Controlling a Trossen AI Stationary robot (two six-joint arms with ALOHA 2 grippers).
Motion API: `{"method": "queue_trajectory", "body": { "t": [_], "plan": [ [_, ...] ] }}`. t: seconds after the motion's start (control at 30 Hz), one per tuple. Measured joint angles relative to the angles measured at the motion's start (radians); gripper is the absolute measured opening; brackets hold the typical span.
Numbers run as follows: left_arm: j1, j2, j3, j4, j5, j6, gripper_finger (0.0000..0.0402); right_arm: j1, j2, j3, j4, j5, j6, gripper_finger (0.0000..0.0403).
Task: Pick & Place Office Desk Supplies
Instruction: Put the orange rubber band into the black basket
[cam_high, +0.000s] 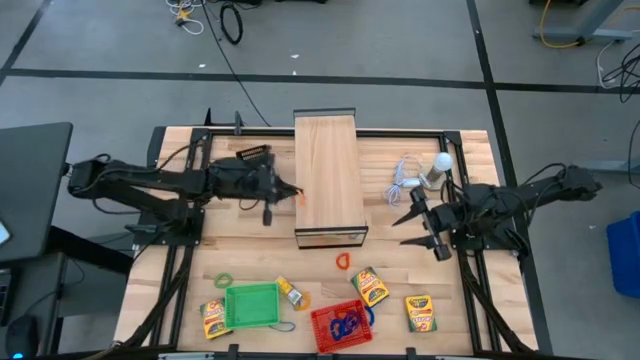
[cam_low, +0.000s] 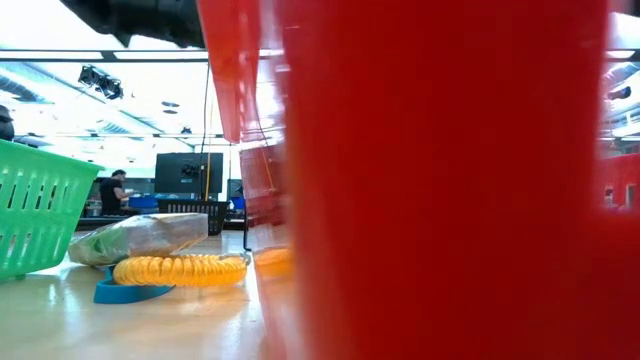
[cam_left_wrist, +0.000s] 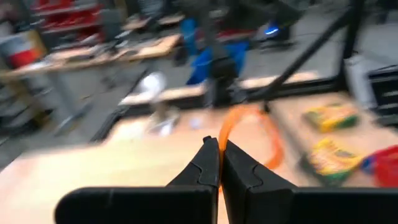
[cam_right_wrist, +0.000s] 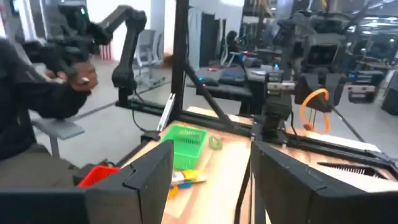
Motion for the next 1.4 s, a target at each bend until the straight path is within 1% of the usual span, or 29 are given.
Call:
{"method": "queue_trajectory", "body": {
  "t": [0.1, 0.2, 0.3, 0.4, 0.57, 0.67, 0.77, 0.83, 0.93, 1.07, 1.23, 1.3, 1.4],
  "plan": [
    [0.030, -0.081, -0.042, -0.053, -0.106, -0.023, 0.0004, 0.000, -0.048, -0.051, -0.002, 0.023, 0.019, 0.0222],
    [0.066, -0.161, -0.074, -0.151, -0.214, -0.052, 0.0004, 0.001, -0.069, -0.080, 0.006, 0.034, 0.029, 0.0222],
    [0.104, -0.200, -0.090, -0.233, -0.300, -0.111, 0.0004, 0.001, -0.074, -0.107, 0.038, 0.038, 0.030, 0.0222],
    [0.140, -0.196, -0.100, -0.313, -0.362, -0.178, 0.0004, 0.001, -0.072, -0.134, 0.063, 0.050, 0.030, 0.0222],
    [0.194, -0.130, -0.100, -0.392, -0.448, -0.260, 0.0004, 0.001, -0.073, -0.150, 0.068, 0.075, 0.030, 0.0222],
    [0.245, -0.089, -0.099, -0.443, -0.468, -0.303, 0.0004, 0.001, -0.073, -0.152, 0.063, 0.075, 0.030, 0.0222],
    [0.303, -0.039, -0.099, -0.494, -0.467, -0.342, 0.0004, 0.001, -0.073, -0.152, 0.059, 0.076, 0.027, 0.0222],
    [0.333, 0.000, -0.099, -0.501, -0.462, -0.356, 0.0004, 0.001, -0.073, -0.152, 0.059, 0.097, 0.026, 0.0222],
    [0.363, 0.056, -0.099, -0.501, -0.439, -0.356, 0.0004, 0.000, -0.073, -0.152, 0.034, 0.143, 0.030, 0.0222],
    [0.389, 0.124, -0.099, -0.503, -0.436, -0.347, 0.0004, 0.000, -0.072, -0.152, -0.020, 0.191, 0.037, 0.0222],
    [0.412, 0.179, -0.099, -0.505, -0.382, -0.346, 0.0005, 0.000, -0.072, -0.152, -0.028, 0.205, 0.064, 0.0222],
    [0.413, 0.184, -0.099, -0.505, -0.386, -0.355, 0.0017, 0.000, -0.073, -0.152, -0.040, 0.205, 0.071, 0.0222],
    [0.409, 0.181, -0.099, -0.473, -0.418, -0.362, 0.0047, 0.000, -0.072, -0.152, -0.074, 0.205, 0.077, 0.0222]
  ]
}}
